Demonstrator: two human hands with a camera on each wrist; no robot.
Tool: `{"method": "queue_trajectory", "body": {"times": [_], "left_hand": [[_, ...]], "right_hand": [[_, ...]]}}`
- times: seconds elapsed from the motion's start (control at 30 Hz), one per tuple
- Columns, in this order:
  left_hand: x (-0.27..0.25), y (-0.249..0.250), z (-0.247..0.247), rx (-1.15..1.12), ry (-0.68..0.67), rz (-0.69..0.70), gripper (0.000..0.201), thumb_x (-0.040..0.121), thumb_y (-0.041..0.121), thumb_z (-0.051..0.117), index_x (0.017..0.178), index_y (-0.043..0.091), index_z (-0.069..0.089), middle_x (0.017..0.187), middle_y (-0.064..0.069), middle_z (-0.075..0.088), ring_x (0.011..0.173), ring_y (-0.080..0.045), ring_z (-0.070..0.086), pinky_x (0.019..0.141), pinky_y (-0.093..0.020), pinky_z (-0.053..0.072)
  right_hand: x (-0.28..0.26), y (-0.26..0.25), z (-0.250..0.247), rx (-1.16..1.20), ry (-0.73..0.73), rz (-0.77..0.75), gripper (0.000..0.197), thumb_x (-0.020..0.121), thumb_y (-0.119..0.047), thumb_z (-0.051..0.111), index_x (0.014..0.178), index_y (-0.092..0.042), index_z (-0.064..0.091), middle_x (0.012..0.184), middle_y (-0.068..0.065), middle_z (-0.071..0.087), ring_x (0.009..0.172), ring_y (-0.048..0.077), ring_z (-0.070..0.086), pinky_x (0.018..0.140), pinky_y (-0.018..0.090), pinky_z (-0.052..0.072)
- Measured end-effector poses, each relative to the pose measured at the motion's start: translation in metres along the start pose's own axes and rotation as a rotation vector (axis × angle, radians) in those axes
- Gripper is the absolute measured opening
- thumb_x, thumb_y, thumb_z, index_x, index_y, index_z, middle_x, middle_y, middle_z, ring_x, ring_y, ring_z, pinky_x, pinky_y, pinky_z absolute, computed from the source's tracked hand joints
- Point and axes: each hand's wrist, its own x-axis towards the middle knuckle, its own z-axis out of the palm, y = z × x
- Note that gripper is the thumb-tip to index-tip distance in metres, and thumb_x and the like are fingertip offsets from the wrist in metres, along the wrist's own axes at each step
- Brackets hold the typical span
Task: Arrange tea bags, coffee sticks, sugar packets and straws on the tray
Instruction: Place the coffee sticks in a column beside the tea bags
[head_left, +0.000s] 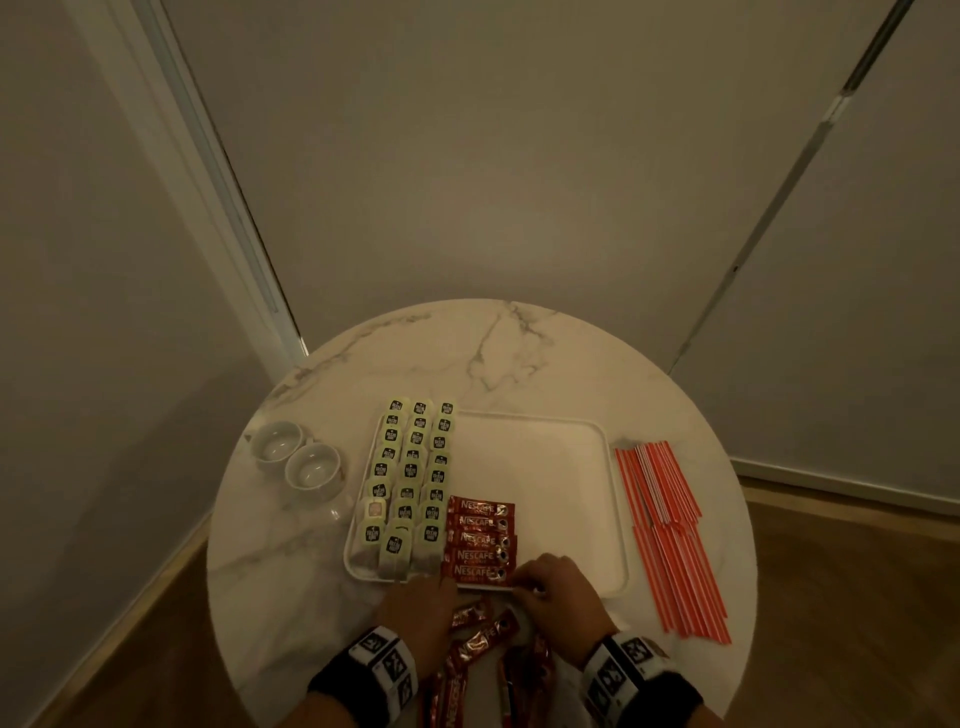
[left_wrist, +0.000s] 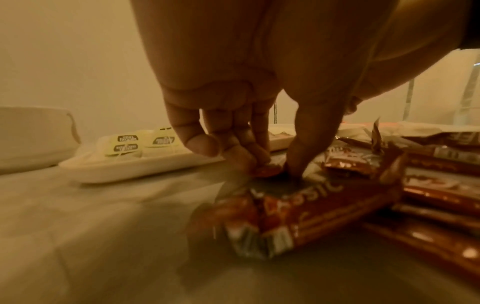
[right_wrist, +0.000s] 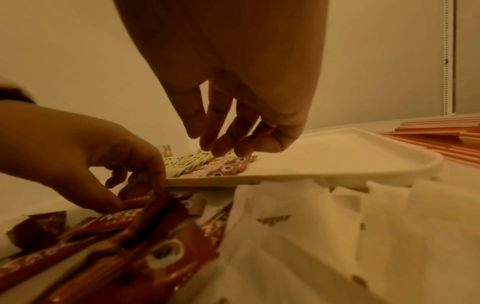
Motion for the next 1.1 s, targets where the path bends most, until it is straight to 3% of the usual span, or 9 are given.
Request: {"method": "queue_trajectory", "body": {"times": [0.1,0.17,0.33,0.47,0.6,0.73,0.8,0.93,1.1], "left_hand": [[-0.003,0.003,-0.007,0.027,0.018,0.064,0.032,0.096,0.041,0.039,0.119,0.022,0.053,0.124,-0.002,0.058,0.109,-0.024,0.058,0.090,-0.037,0.048],[-0.008,0.005,-0.016,-0.098,0.024,0.068,0.031,0.096,0.038,0.041,0.120,0.023,0.054,0.123,0.001,0.058,0.109,-0.021,0.058,0.092,-0.031,0.047],[-0.013,-0.006,-0.037,-0.663,0.021,-0.031,0.006,0.088,0.024,0.058,0.092,0.023,0.063,0.093,0.003,0.064,0.083,-0.011,0.065,0.081,-0.032,0.057],[-0.023,-0.007,-0.066,-0.911,0.017,0.042,0.007,0.089,0.014,0.062,0.086,0.018,0.068,0.080,0.000,0.065,0.069,-0.010,0.065,0.069,-0.026,0.057],[-0.030,-0.009,-0.081,-1.120,0.007,0.061,0.010,0.088,0.008,0.062,0.092,0.010,0.070,0.067,-0.002,0.067,0.065,-0.014,0.065,0.068,-0.026,0.055],[-0.031,-0.012,-0.084,-1.139,0.121,-0.026,0.011,0.088,0.008,0.064,0.079,0.010,0.071,0.060,-0.002,0.067,0.058,-0.012,0.064,0.063,-0.026,0.056],[-0.033,-0.013,-0.085,-1.227,0.174,-0.114,0.014,0.091,0.011,0.061,0.083,0.008,0.071,0.069,-0.009,0.069,0.058,-0.014,0.065,0.063,-0.028,0.057],[-0.037,-0.008,-0.096,-1.776,0.132,-0.180,0.027,0.094,0.022,0.054,0.104,0.000,0.065,0.085,-0.020,0.066,0.065,-0.024,0.063,0.061,-0.034,0.056],[-0.034,-0.005,-0.107,-1.735,0.219,-0.082,0.016,0.088,-0.001,0.057,0.100,-0.010,0.059,0.079,-0.017,0.066,0.063,-0.021,0.064,0.057,-0.029,0.055]], "right_hand": [[-0.004,-0.009,0.001,-0.017,-0.010,0.010,0.022,0.094,-0.031,0.053,0.111,-0.029,0.067,0.098,-0.011,0.052,0.096,0.007,0.042,0.072,0.006,0.029],[-0.007,-0.018,-0.003,0.003,-0.037,0.006,0.023,0.091,-0.030,0.056,0.112,-0.027,0.066,0.099,-0.009,0.053,0.095,0.008,0.045,0.075,0.010,0.031],[-0.020,-0.041,-0.022,0.224,-0.118,-0.107,0.036,0.088,-0.023,0.065,0.104,-0.055,0.057,0.103,-0.023,0.055,0.089,-0.005,0.052,0.075,0.007,0.041],[-0.014,-0.047,-0.027,0.478,-0.039,-0.040,0.042,0.089,-0.023,0.067,0.127,-0.030,0.052,0.102,-0.008,0.067,0.077,0.000,0.062,0.067,0.011,0.045],[-0.011,-0.056,-0.041,0.685,-0.018,-0.062,0.009,0.090,-0.007,0.062,0.096,-0.012,0.065,0.076,0.003,0.067,0.058,0.007,0.057,0.056,0.021,0.045],[-0.014,-0.063,-0.056,0.798,0.114,-0.133,0.014,0.088,0.001,0.062,0.080,-0.011,0.062,0.064,-0.001,0.064,0.055,0.008,0.056,0.054,0.020,0.044],[-0.014,-0.063,-0.062,0.769,0.237,-0.177,0.021,0.085,0.004,0.064,0.079,-0.016,0.065,0.073,0.000,0.068,0.063,0.005,0.062,0.061,0.019,0.049],[-0.013,-0.060,-0.066,0.471,0.364,-0.368,0.031,0.082,0.001,0.070,0.082,-0.031,0.068,0.084,-0.012,0.070,0.085,0.000,0.065,0.076,0.011,0.049],[-0.011,-0.051,-0.068,0.333,0.361,-0.473,0.024,0.083,-0.002,0.069,0.095,-0.021,0.074,0.089,-0.015,0.070,0.089,-0.002,0.063,0.080,0.006,0.045]]}}
